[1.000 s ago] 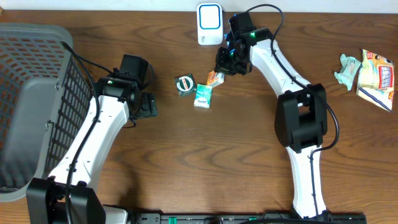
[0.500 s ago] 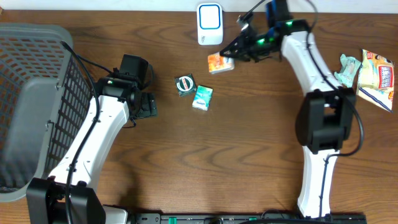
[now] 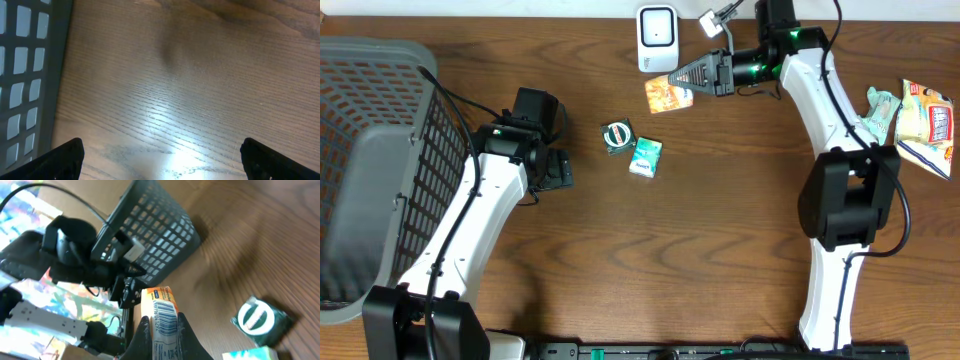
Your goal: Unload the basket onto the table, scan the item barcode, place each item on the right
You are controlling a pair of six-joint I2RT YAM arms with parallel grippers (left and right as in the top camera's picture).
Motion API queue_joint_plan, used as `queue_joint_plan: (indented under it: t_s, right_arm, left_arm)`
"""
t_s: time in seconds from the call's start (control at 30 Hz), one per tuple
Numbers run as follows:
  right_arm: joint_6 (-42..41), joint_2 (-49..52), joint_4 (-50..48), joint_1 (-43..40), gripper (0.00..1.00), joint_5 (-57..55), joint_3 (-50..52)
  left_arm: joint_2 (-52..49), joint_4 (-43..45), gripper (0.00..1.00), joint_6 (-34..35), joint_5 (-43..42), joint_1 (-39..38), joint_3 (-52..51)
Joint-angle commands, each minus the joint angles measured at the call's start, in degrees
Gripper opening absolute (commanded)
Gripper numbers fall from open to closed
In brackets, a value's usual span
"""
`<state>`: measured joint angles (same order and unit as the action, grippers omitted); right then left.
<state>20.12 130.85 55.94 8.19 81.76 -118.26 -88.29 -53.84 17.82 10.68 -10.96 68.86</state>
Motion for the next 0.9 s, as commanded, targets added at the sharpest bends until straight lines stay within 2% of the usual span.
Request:
queue_joint_plan:
  t_s: [0.0, 0.2, 0.37, 0.47, 0.57, 0.73, 0.87]
  right_arm:
    - [4.0, -1.0, 0.2, 0.8, 0.01, 3.1, 0.2]
    - [4.0, -1.0, 2.5, 1.0, 0.01, -2.5, 0.2]
    - [9.4, -1.0, 6.0, 1.9, 0.01, -10.3, 0.2]
    - [7.2, -1.0, 7.4, 2.8, 0.01, -23.8, 0.2]
    - [-0.3, -0.9, 9.6, 4.2, 0.01, -42.7, 0.2]
    - [-9.7, -0.5, 12.2, 6.7, 0.01, -67.3, 1.2]
    - [-13.3, -0.5, 11.8, 8.0, 0.01, -74.8, 4.0]
  left_arm:
    - [0.7, -0.3, 0.98, 0.3, 0.5, 0.3, 0.2]
    - [0.7, -0.3, 0.98, 0.3, 0.5, 0.3, 0.2]
    - [0.7, -0.3, 0.98, 0.3, 0.5, 0.3, 0.2]
    - [0.7, -0.3, 0.98, 0.3, 0.5, 0.3, 0.2]
    - [0.7, -0.3, 0.98, 0.3, 0.5, 0.3, 0.2]
    - [0.7, -0.3, 0.98, 0.3, 0.5, 0.3, 0.2]
    - [0.7, -0.3, 0.98, 0.3, 0.5, 0.3, 0.2]
